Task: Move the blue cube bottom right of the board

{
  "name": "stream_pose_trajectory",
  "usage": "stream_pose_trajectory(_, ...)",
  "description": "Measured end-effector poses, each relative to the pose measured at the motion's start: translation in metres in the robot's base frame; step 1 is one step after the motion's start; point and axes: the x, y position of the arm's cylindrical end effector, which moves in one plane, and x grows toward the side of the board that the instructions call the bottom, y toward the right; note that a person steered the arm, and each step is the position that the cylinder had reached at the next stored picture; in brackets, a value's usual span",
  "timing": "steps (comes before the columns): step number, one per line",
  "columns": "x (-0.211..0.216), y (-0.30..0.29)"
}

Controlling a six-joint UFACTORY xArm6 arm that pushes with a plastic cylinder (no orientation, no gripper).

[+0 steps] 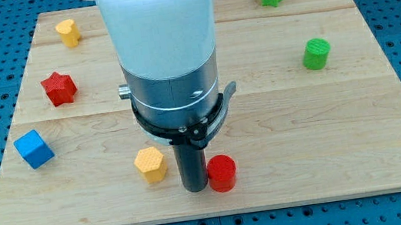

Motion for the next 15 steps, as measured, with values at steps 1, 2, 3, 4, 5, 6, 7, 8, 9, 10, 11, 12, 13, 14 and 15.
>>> stream_pose_trajectory(1, 0.0, 0.0)
stream_pose_trajectory(2, 0.019, -0.032)
stream_pose_trajectory(3, 0.024, -0.129)
stream_pose_trajectory(4, 0.003, -0.218)
stream_pose_trajectory(5, -0.038, -0.247)
stream_pose_trajectory(6, -0.057, -0.267)
stream_pose_trajectory(7, -0.086, -0.208)
stream_pose_trajectory(8, -0.101, -0.18)
stream_pose_trajectory(9, -0.102, -0.186)
stream_pose_trajectory(10, -0.11, -0.186)
stream_pose_trajectory(11, -0.123, -0.178)
stream_pose_trajectory(12, -0.134, -0.177)
stream_pose_trajectory(13, -0.148, -0.177)
stream_pose_trajectory(14, -0.153, -0.172)
stream_pose_trajectory(15, -0.154, -0.156)
